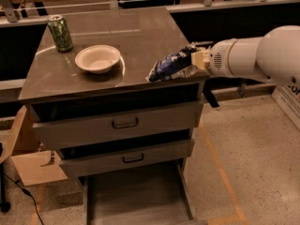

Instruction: Place blue chip bag into bottom drawer

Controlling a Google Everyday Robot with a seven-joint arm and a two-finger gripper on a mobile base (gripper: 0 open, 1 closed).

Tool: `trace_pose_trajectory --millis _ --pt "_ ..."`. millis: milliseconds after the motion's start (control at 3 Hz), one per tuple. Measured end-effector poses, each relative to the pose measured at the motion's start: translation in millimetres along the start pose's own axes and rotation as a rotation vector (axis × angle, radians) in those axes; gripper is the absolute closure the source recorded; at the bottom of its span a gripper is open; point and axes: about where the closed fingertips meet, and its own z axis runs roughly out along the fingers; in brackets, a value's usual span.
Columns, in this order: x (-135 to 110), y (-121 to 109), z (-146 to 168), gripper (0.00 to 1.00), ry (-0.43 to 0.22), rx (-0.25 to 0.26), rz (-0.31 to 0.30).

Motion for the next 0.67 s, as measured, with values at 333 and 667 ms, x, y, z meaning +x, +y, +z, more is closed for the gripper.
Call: trace_pose_trajectory --millis 333,667 --pt "24.6 30.4 -44.5 1.0 0.073 -0.014 0.043" --pt "64.3 60.1 -72.7 1.0 0.182 -0.043 0.06"
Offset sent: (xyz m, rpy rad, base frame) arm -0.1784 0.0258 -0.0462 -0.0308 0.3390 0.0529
